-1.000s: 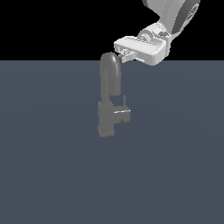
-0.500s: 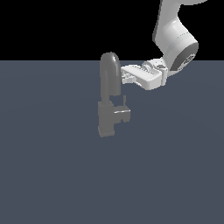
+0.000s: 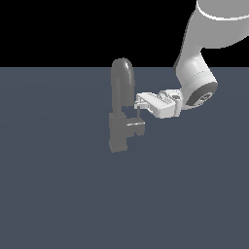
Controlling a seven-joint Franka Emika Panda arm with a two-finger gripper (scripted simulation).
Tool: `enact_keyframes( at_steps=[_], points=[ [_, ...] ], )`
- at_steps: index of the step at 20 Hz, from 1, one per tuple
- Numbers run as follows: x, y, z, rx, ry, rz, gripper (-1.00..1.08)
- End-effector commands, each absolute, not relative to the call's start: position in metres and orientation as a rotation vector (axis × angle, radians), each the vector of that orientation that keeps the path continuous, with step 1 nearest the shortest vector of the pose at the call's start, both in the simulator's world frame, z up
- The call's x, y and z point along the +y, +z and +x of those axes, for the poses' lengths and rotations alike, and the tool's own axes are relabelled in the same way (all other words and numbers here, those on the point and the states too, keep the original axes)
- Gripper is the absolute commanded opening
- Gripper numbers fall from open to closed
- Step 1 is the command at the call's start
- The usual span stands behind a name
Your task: Turn on the faucet by rotating a designated handle.
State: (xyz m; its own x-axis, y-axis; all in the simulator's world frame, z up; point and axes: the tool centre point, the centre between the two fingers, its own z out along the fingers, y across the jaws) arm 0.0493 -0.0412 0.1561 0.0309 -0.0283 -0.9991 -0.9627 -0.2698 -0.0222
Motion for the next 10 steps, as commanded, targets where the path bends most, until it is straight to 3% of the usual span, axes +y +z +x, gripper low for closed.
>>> enact_keyframes(
  at_steps=[1, 10],
  points=[
    [-0.0400, 0.1478, 0.0498, 1.083, 1.382, -1.405, -1.00],
    [-0.0400, 0.1432, 0.0474, 1.089, 1.389, -1.384, -1.00]
  ],
)
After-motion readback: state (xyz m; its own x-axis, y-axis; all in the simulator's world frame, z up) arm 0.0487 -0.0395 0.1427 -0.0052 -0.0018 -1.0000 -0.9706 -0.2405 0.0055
